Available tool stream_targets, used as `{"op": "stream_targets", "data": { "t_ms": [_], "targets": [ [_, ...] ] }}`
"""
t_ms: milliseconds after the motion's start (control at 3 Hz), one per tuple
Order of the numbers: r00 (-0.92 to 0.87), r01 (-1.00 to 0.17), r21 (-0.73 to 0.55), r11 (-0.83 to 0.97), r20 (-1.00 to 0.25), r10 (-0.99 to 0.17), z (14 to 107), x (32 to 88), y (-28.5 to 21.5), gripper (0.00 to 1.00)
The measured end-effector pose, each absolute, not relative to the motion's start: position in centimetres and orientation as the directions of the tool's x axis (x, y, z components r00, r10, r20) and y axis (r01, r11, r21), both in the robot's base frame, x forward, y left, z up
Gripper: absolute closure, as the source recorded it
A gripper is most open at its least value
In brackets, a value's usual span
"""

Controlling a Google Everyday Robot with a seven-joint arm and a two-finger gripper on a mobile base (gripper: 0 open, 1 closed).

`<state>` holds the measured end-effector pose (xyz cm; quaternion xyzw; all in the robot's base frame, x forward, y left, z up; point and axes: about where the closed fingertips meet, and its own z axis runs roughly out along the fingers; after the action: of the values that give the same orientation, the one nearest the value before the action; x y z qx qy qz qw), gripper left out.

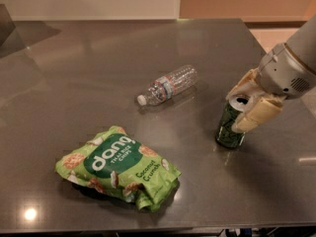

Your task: Move green can near water bottle

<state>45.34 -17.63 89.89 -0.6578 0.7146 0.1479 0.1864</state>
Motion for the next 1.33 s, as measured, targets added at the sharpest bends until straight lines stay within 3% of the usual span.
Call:
{"op": "stream_targets", "data": {
  "t_ms": [667,1000,1333],
  "targets": [
    [-0.081,-0.995,-0.016,0.101,-0.472,-0.878,90.4,47.1,-16.4,0.87],
    [-0.115,-0.991,-0.01,0.135,-0.472,-0.874,90.8,49.7,-15.2,1.0],
    [-0.151,-0.983,-0.019,0.182,-0.479,-0.865,91.1,52.4,-14.2,1.0]
  ]
}}
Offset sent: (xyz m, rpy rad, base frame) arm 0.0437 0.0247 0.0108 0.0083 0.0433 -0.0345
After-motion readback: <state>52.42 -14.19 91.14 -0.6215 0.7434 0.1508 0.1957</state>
